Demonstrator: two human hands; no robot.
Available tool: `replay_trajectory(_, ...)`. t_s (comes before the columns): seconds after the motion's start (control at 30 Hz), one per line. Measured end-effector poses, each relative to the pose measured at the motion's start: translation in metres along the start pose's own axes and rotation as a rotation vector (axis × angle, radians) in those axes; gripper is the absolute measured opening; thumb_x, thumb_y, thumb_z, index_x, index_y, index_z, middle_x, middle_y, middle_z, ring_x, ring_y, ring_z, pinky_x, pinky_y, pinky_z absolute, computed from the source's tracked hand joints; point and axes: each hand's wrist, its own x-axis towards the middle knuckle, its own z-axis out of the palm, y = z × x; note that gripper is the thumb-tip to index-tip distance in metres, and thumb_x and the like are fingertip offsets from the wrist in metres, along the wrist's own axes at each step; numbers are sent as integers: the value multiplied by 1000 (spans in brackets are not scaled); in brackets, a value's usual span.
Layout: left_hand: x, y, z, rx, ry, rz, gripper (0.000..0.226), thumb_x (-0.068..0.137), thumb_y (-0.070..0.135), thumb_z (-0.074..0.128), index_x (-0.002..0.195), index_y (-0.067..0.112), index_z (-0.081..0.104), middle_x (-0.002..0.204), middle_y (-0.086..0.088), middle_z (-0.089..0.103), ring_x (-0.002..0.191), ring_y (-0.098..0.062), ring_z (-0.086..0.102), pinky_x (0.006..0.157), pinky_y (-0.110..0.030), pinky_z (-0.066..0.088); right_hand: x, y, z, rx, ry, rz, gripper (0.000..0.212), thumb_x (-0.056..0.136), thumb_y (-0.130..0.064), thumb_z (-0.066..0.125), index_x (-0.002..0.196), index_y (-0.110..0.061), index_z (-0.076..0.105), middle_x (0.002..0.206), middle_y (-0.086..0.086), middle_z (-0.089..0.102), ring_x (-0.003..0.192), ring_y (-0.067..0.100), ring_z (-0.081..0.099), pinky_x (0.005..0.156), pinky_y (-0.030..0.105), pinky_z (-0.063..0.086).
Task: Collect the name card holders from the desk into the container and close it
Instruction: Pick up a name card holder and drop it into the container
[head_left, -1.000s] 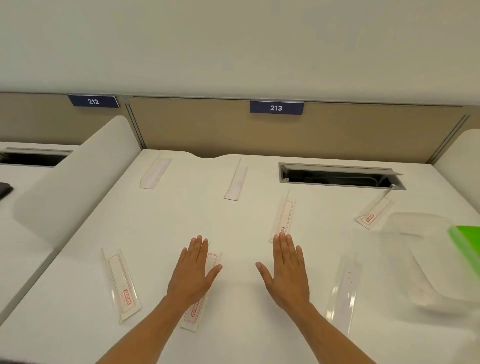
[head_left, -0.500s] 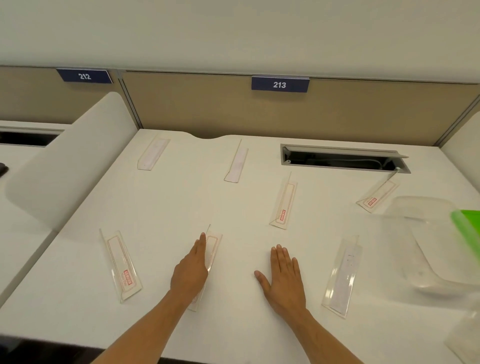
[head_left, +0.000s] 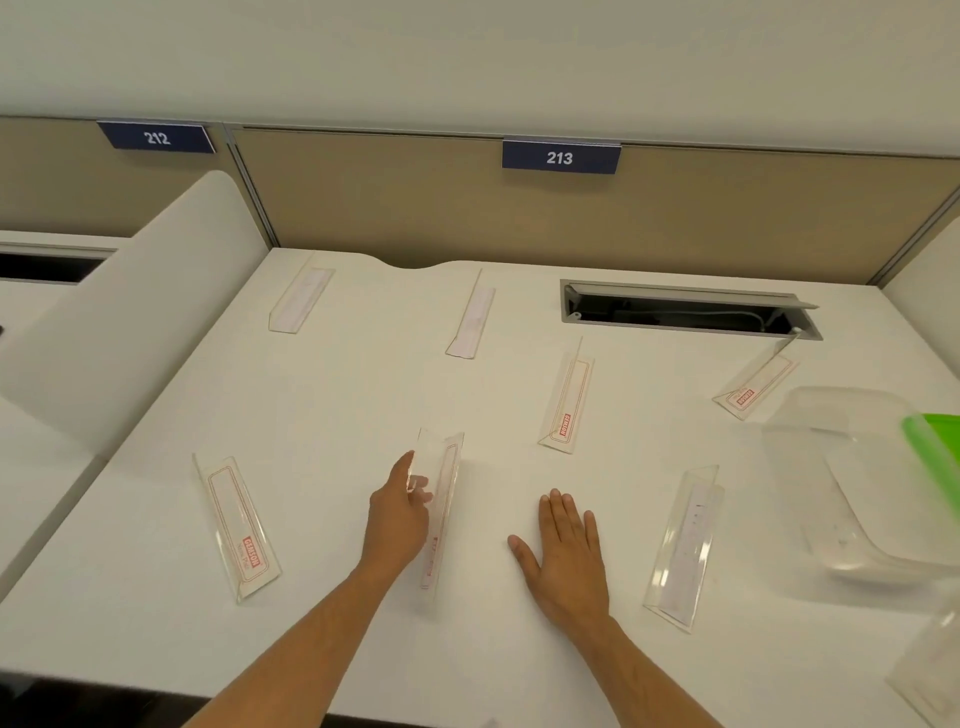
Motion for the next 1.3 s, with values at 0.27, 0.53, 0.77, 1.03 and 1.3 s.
replay_trajectory(0.27,-8,20,17,-454,-36,-221,40,96,3,44,127,27,49,100,1,70,79,-13,72,60,-22,56,0,-31,-23,513,7,142,67,95,-63,36,148,-22,40,158,-6,32,149,9,19,122,29,9)
replay_trajectory(0.53,-13,38,26,-831,-65,-317,39,96,0,48,127,24,47,100,-16,73,78,-22,72,62,-29,56,-3,-59,-71,1335,-460,104,56,85,-59,63,133,-32,50,120,1,67,104,19,69,87,41,58)
replay_trajectory(0.77,-14,32,27,-953,-29,-307,27,103,14,42,129,19,49,94,-11,73,86,-25,71,78,-43,57,-6,-53,-63,1421,-593,139,77,75,-23,84,140,-26,42,110,15,62,93,34,70,79,51,59)
replay_trajectory(1.03,-2,25,10,-948,-77,-263,59,86,61,54,128,19,54,106,-12,66,96,-26,67,84,-43,58,1,-32,-61,1379,-443,190,68,65,-37,91,125,-30,61,125,13,60,94,33,72,77,39,59)
replay_trajectory(1.3,4,6,0,-996,-124,-192,41,87,14,69,123,7,51,105,-18,60,89,-27,61,81,-37,55,10,-5,-73,1446,-253,230,60,64,-24,91,119,-25,66,109,7,71,91,27,70,81,38,59)
